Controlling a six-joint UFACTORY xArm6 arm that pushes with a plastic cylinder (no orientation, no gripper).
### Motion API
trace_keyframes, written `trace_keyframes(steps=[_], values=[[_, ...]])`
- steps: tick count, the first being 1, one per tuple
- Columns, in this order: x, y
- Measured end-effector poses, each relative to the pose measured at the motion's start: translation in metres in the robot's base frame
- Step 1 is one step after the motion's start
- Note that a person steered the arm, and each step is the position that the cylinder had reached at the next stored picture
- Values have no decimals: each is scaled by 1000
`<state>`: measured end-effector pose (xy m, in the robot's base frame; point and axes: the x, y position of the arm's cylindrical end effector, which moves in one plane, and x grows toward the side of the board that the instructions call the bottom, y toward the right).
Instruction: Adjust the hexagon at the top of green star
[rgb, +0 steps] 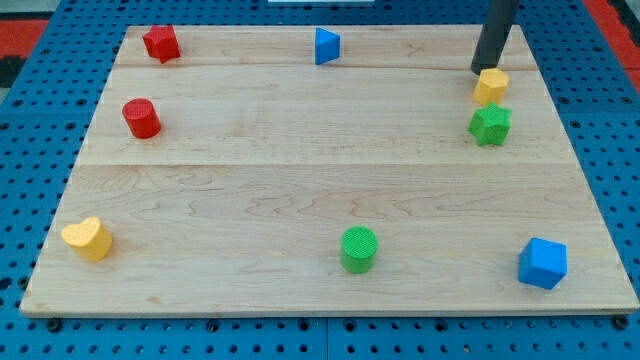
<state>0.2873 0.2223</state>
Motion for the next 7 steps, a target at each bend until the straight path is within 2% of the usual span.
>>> trace_keyframes(steps=[1,2,4,7], values=[[1,40],[1,45],[31,40],[33,25]])
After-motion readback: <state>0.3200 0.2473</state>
